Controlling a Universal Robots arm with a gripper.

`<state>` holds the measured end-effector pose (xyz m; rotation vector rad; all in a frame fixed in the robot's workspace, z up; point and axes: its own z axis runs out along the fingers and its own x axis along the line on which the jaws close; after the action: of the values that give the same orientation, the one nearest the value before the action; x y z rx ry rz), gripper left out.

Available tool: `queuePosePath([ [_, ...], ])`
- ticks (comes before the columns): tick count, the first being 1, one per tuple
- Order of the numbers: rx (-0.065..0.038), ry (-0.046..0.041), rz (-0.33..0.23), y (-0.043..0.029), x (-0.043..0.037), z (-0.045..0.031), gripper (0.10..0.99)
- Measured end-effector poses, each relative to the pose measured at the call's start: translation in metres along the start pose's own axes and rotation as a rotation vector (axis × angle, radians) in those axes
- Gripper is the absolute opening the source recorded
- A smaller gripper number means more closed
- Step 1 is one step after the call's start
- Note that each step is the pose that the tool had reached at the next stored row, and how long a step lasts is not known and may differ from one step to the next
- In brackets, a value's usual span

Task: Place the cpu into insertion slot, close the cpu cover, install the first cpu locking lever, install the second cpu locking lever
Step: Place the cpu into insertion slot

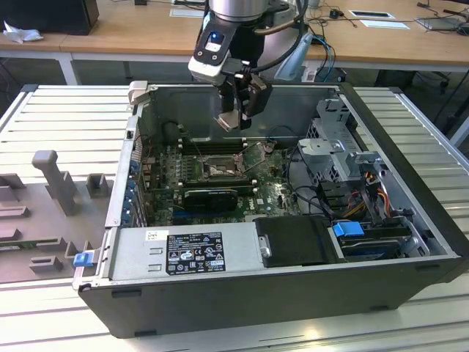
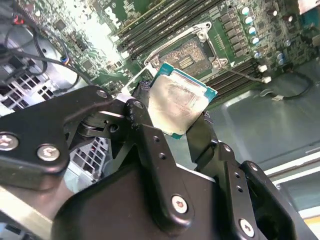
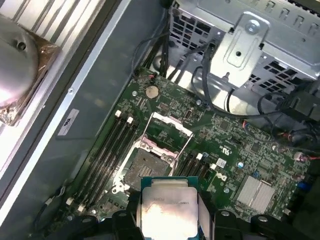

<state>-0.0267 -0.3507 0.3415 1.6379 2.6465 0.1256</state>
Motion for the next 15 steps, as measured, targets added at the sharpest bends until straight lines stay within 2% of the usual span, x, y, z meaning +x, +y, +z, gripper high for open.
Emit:
queuePosePath([
  [3,-0.002,-0.0091,0.110,-0.0002,-0.0001,0.0028,0.541],
  [6,-0.005,-0.0223,0.271,-0.0007,-0.0002,0.0082,0.541],
  [8,-0.006,-0.0254,0.307,-0.0009,-0.0002,0.0102,0.541],
  [9,-0.007,-0.0290,0.351,-0.0011,-0.0003,0.0127,0.541],
  [11,-0.008,-0.0331,0.401,-0.0013,-0.0003,0.0158,0.541],
  [15,-0.008,-0.0350,0.417,-0.0021,-0.0003,0.0235,0.541],
])
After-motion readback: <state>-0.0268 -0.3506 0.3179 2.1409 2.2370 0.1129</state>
